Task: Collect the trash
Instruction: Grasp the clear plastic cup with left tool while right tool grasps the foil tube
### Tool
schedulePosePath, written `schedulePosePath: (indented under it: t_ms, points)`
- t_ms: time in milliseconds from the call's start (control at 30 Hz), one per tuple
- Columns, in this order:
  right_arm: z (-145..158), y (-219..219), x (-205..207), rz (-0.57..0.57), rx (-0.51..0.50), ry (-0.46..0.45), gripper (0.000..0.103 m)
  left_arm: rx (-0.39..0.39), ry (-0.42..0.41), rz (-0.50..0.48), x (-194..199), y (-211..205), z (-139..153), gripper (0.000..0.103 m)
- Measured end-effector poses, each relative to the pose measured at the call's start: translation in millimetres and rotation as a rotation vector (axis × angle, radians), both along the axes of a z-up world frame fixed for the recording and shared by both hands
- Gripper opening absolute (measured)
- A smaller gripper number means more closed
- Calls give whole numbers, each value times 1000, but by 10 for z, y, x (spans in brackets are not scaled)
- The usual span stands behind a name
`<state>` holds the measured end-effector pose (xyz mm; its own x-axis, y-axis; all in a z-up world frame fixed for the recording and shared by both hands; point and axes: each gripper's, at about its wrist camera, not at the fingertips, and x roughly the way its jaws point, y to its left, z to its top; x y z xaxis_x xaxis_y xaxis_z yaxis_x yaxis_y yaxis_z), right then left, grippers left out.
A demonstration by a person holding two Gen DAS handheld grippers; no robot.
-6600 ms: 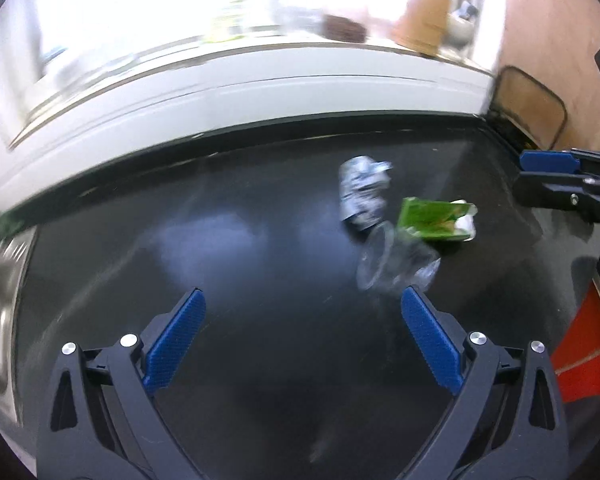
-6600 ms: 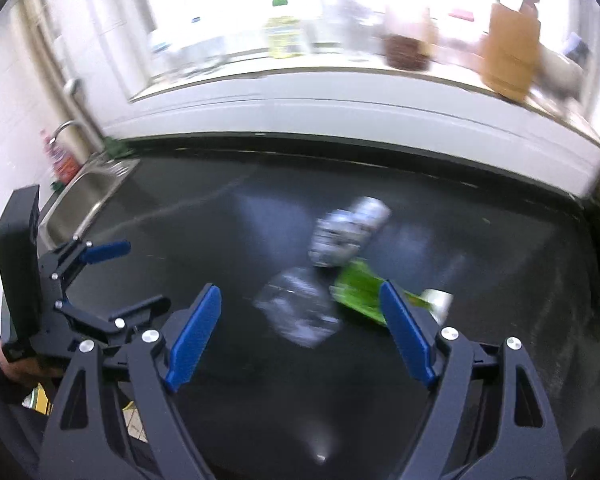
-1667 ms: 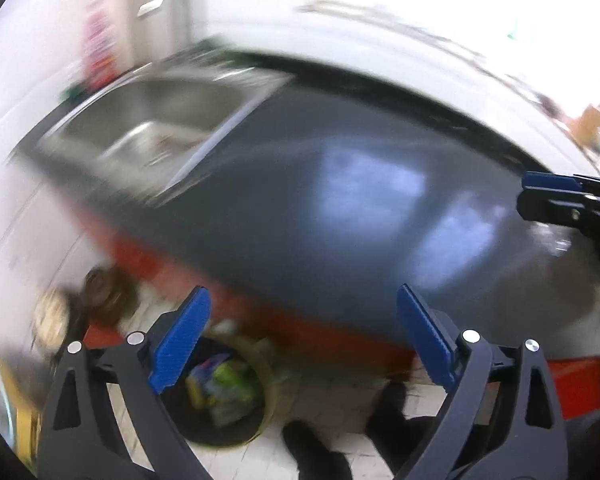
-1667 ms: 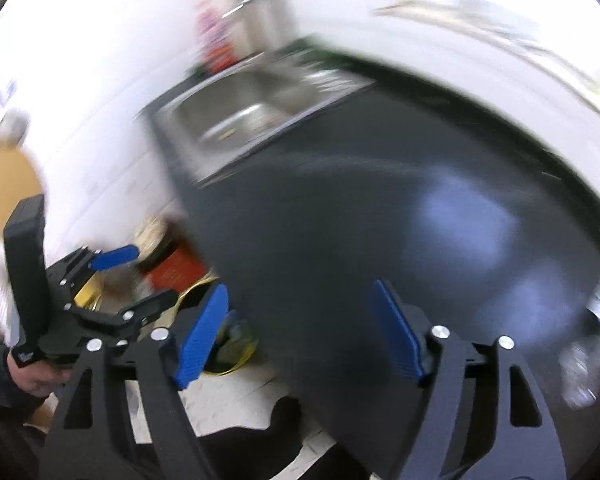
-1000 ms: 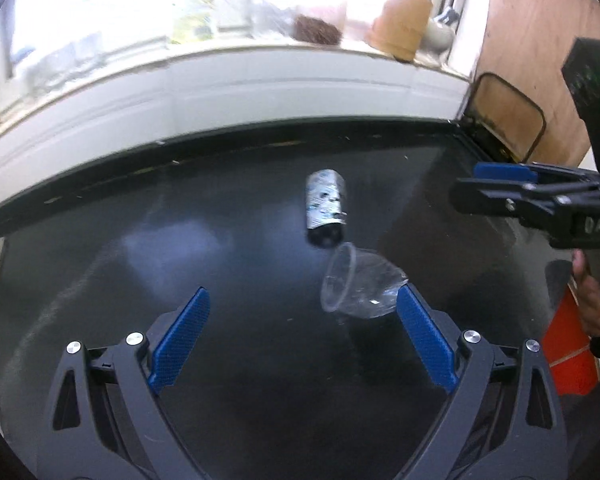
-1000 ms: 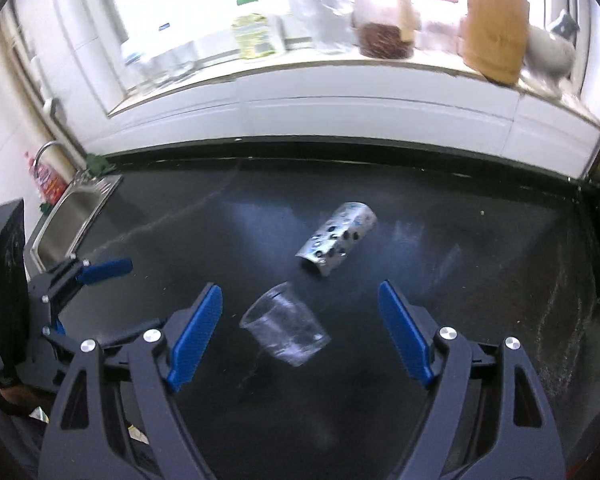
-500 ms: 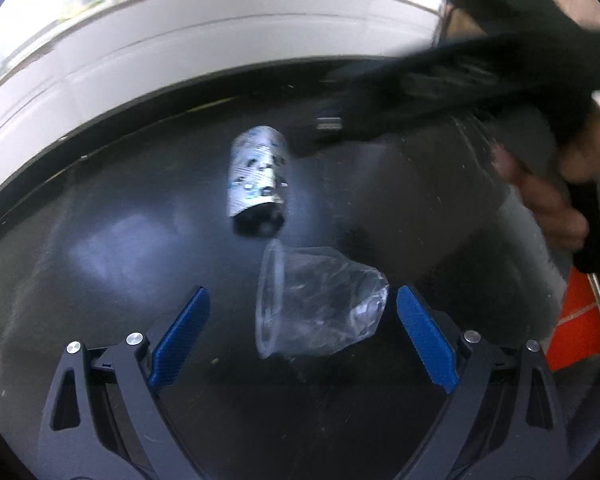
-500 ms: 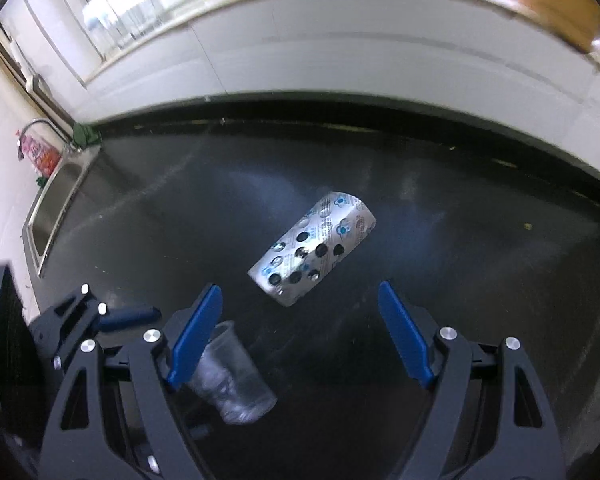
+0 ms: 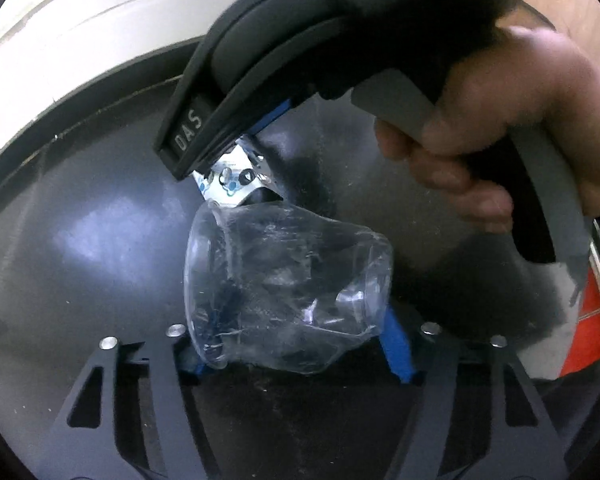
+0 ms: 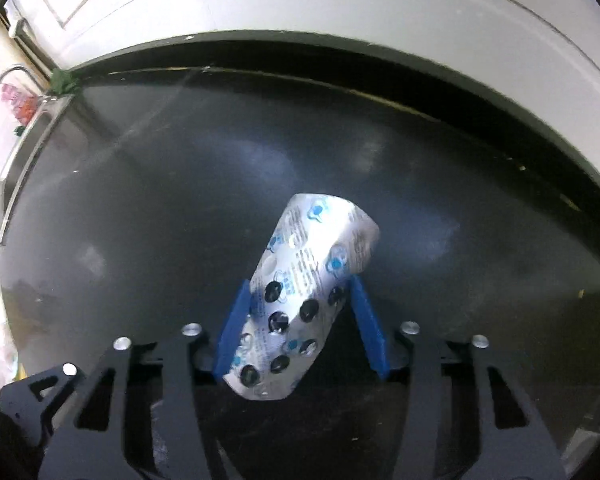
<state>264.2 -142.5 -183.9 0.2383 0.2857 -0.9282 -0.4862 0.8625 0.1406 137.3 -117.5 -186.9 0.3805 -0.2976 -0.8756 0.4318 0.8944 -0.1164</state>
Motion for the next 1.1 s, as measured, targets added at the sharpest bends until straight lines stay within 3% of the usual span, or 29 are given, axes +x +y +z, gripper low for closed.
schedulePosePath:
  t_ms: [100, 133, 200, 233, 267, 400, 600, 633, 667, 700, 733, 933, 1033, 1100]
  points:
    - [45, -31, -22, 9, 21, 7, 30, -38, 22, 47, 32, 79, 41, 32]
    - [52, -49, -25, 7, 30, 12, 29, -48, 22, 55, 47, 101, 60, 30]
    - [113, -76, -49, 3, 44, -1, 28, -63, 17, 72, 64, 159, 114, 30]
    - [153, -92, -62, 0, 54, -10, 18, -67, 7, 73, 66, 184, 154, 30]
    - [204, -118, -70, -10, 53, -24, 1, -66, -4, 75, 56, 197, 184, 30]
    - [328, -153, -82, -14, 63, -58, 1, -75, -25, 97, 15, 319, 306, 30]
    - [357, -26, -188, 44, 120, -15, 1, -63, -50, 129, -156, 538, 467, 30]
    - [337, 27, -191, 71, 112, -10, 4, -61, -55, 138, -206, 587, 492, 30]
    - [304, 94, -196, 102, 95, -17, 27, -60, -56, 148, -271, 647, 504, 30]
    - [272, 154, -183, 135, 93, -24, 74, -57, -55, 165, -344, 711, 513, 30]
    - [250, 213, -198, 166, 89, -42, 87, -52, -55, 180, -397, 768, 526, 30]
    - [-37, 756, -316, 472, -28, -49, 86, -29, -53, 329, -679, 1229, 638, 30]
    - [-230, 887, -479, 565, -115, -45, 65, -22, -53, 416, -815, 1427, 663, 30]
    - [-233, 914, -559, 579, -121, -93, 55, -16, -53, 464, -888, 1529, 672, 30]
